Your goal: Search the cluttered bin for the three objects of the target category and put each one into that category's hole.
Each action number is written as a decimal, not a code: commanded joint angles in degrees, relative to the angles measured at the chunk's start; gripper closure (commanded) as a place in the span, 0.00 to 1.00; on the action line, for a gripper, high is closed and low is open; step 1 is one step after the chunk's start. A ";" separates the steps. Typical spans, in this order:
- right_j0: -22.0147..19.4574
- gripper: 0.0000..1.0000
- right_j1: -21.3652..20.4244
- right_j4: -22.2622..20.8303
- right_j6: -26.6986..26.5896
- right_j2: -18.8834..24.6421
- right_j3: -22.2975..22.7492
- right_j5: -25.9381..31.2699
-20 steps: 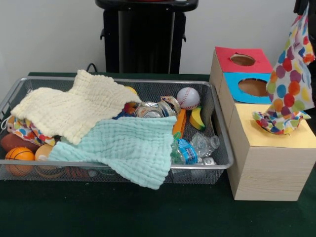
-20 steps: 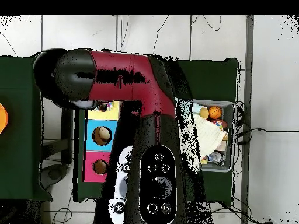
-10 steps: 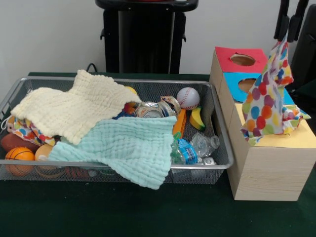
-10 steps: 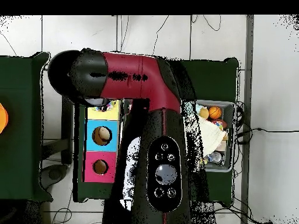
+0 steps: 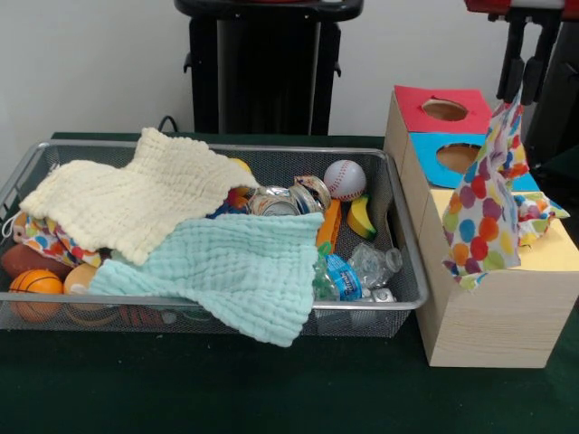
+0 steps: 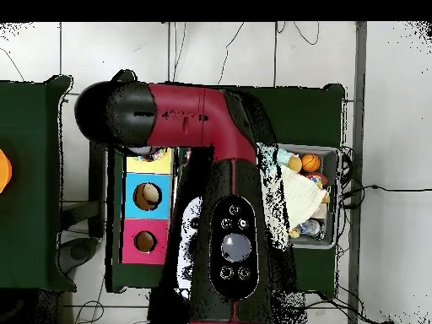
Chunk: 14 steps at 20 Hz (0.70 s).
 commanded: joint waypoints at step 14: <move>5.09 1.00 -7.53 0.99 9.88 -1.41 7.07 13.24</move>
